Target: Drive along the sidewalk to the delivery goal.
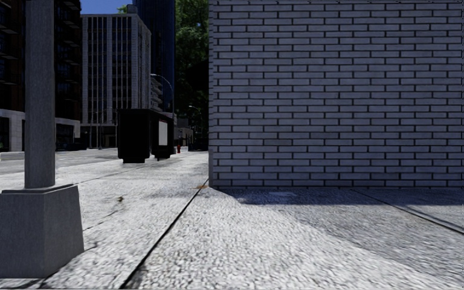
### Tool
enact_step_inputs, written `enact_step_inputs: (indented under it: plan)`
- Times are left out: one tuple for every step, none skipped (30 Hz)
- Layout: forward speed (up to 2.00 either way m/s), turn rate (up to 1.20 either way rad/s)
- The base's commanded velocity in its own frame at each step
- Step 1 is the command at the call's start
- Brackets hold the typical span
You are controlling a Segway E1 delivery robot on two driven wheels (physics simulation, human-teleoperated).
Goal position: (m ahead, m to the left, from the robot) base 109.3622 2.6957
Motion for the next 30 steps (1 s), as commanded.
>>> enact_step_inputs:
  plan:
    - [1.46,0.27]
    - [1.46,0.29]
    - [1.46,0.29]
    - [1.45,0.30]
    - [1.44,0.30]
    - [1.39,0.30]
    - [1.32,0.30]
    - [1.32,0.30]
    - [1.31,0.30]
    - [1.31,0.30]
    - [1.30,0.30]
    - [1.30,0.30]
    - [1.30,0.30]
    - [1.30,0.30]
    - [1.30,0.30]
    - [1.30,0.30]
    - [1.30,0.30]
    - [1.30,0.30]
    - [1.30,0.30]
    - [1.30,0.30]
    - [1.30,0.30]
    - [1.30,0.30]
    - [1.30,0.30]
    - [1.30,0.30]
    - [1.30,0.30]
    - [1.30,0.30]
    - [1.30,0.30]
    - [1.30,0.30]
    - [1.30,0.30]
    - [1.30,0.30]
